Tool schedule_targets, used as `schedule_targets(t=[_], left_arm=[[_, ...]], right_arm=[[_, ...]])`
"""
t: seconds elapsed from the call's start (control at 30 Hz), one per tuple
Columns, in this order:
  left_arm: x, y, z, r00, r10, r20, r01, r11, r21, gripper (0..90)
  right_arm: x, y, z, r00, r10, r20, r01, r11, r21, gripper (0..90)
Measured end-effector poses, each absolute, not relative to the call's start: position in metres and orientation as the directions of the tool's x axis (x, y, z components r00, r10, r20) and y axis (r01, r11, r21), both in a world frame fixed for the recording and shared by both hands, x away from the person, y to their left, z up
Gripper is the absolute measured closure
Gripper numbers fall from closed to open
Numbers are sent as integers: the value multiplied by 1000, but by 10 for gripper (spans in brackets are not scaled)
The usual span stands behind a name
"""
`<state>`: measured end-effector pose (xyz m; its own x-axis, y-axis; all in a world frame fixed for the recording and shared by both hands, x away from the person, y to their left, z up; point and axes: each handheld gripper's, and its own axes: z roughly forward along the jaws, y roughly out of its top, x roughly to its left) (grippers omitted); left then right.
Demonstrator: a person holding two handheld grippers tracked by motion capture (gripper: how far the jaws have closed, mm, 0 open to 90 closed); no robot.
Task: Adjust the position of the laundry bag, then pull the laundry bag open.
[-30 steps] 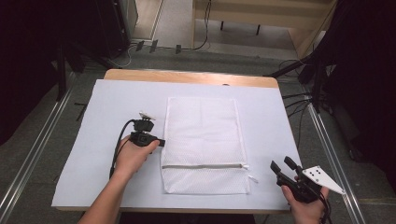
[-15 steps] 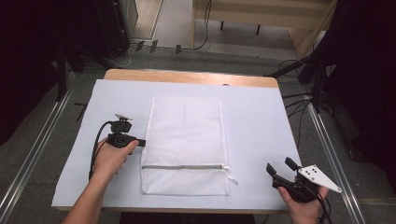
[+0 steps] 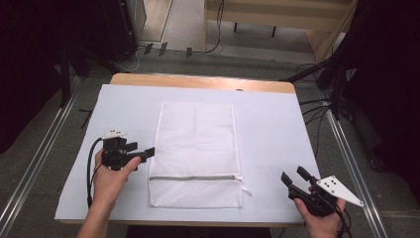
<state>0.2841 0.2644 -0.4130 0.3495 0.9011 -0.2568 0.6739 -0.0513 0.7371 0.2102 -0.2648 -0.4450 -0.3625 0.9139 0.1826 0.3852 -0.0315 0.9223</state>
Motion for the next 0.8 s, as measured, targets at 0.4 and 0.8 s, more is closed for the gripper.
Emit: schedule_targets(t=[0.4,0.8], left_arm=[[251,254,-429,402,879,-257,621,-55,782,260],[250,243,-425,434,859,-271,626,-72,776,287]], right_arm=[[224,-227,-443,-431,857,284,579,21,815,494],[237,-181,-468,-472,785,402,733,96,673,561]])
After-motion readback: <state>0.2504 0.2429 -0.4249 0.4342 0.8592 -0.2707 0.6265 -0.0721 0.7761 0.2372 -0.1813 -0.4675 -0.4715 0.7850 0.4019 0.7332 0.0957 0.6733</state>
